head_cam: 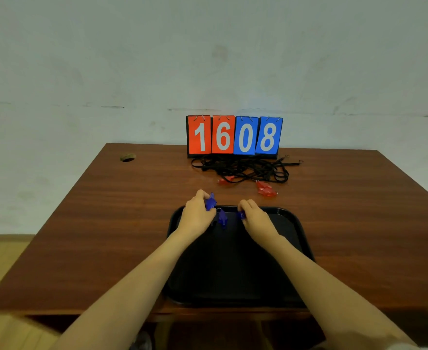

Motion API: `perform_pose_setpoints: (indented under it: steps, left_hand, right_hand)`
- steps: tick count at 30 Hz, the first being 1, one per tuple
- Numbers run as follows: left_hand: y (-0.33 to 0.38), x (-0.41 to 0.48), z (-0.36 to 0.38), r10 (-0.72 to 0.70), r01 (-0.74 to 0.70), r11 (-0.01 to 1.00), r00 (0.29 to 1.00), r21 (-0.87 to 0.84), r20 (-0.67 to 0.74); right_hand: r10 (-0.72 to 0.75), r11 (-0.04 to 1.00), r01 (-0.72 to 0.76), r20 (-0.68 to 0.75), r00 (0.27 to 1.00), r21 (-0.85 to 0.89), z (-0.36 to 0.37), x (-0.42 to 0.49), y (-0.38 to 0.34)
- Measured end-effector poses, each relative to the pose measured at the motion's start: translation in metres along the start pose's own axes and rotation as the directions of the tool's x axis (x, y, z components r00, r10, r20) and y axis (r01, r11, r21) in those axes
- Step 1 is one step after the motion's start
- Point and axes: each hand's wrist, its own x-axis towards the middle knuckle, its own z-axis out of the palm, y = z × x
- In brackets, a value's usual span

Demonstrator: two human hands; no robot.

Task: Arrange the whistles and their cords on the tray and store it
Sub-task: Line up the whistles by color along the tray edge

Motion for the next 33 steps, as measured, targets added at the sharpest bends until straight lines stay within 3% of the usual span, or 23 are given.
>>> perform_pose_setpoints:
  steps: [3,6,8,10,13,21,33]
  left_hand:
    - [0.0,0.0,0.003,-0.001,0.001,1.0,1.0,0.0,0.009]
    - [0.0,0.002,0.005,-0.001,0.001,1.0,1.0,0.003,0.012]
    - [0.0,0.002,0.006,-0.008,0.008,1.0,1.0,0.011,0.012]
    - [0.001,0.002,0.007,-0.008,0.008,1.0,1.0,0.021,0.012]
    - [0.003,0.002,0.009,0.013,-0.013,0.999,1.0,0.032,0.004]
    - [0.001,0.0,0.01,0.05,-0.049,0.993,0.999,0.106,-0.009]
    - [0.005,0.0,0.016,0.077,-0.078,0.99,0.997,0.118,0.016]
  right_hand:
    - [-0.027,1.0,0.027,0.013,1.0,-0.004,0.0,-0.003,0.007]
    - [0.09,0.978,-0.08,-0.039,0.995,0.193,-0.003,-0.002,0.008]
    - [0.224,0.907,-0.233,0.066,0.972,0.352,-0.008,0.003,0.006]
    - [0.297,0.844,-0.357,0.207,0.932,0.399,-0.009,0.011,0.005]
    - [0.361,0.796,-0.43,0.236,0.902,0.425,-0.007,0.019,0.001]
    - [0.368,0.815,-0.429,0.225,0.902,0.389,-0.004,0.027,-0.01]
    - [0.358,0.767,-0.437,0.252,0.899,0.47,-0.008,0.021,-0.001]
